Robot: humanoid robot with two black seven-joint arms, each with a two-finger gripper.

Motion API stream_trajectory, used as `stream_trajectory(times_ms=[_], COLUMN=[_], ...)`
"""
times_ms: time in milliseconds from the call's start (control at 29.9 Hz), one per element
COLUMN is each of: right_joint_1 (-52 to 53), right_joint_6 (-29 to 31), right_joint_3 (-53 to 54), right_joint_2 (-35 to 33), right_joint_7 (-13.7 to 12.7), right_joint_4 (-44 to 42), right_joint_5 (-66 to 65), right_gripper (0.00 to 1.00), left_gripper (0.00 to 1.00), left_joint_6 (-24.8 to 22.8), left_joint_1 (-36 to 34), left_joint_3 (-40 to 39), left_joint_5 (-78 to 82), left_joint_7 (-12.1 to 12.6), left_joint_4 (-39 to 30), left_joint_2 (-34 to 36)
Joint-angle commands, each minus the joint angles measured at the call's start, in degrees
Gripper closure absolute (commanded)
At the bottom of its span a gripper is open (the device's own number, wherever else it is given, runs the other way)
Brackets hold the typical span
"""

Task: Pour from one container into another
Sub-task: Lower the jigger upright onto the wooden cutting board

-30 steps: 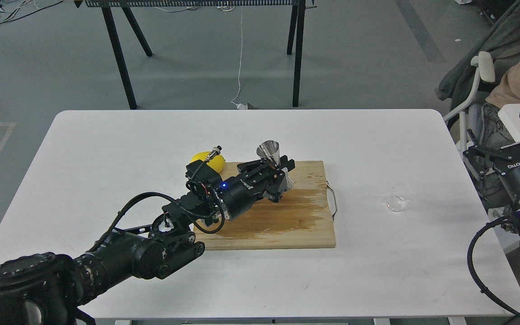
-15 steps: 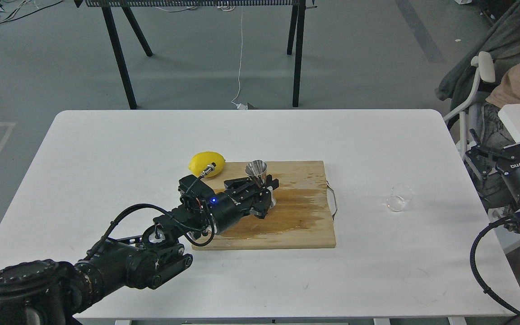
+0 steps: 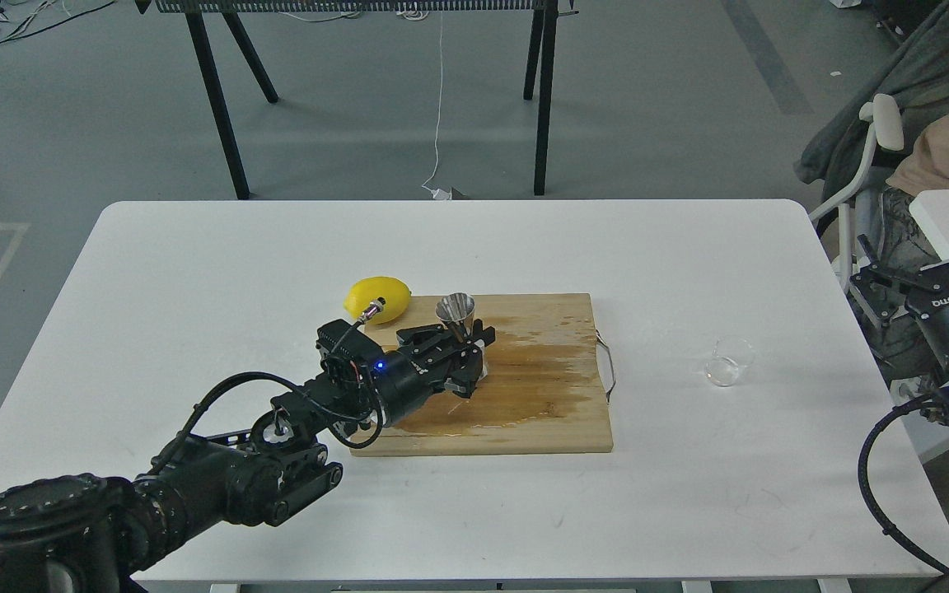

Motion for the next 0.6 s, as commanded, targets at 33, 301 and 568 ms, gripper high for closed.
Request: stream_trajectory(times_ms=[33,301,568], right_joint_1=[0.0,0.0,-0.09], right_joint_6=[0.0,0.0,0.0], right_joint_3=[0.0,0.0,0.0], right_joint_2=[0.06,0.06,-0.03], right_joint_7=[0.0,0.0,0.0], right_joint_4=[0.01,0.01,0.01], right_joint_5=[0.01,0.01,0.01], right_gripper=[0.01,0.01,0.01], left_gripper=[0.8,0.73,0.63], left_joint_6=[0.0,0.0,0.0], left_joint_1=[0.66,1.27,1.36], left_joint_3=[0.0,0.0,0.0], left_joint_5=[-0.06,0.03,0.03], left_joint_7=[0.0,0.0,0.0], left_joint_4=[0.0,0.0,0.0], left_joint_2=[0.0,0.0,0.0])
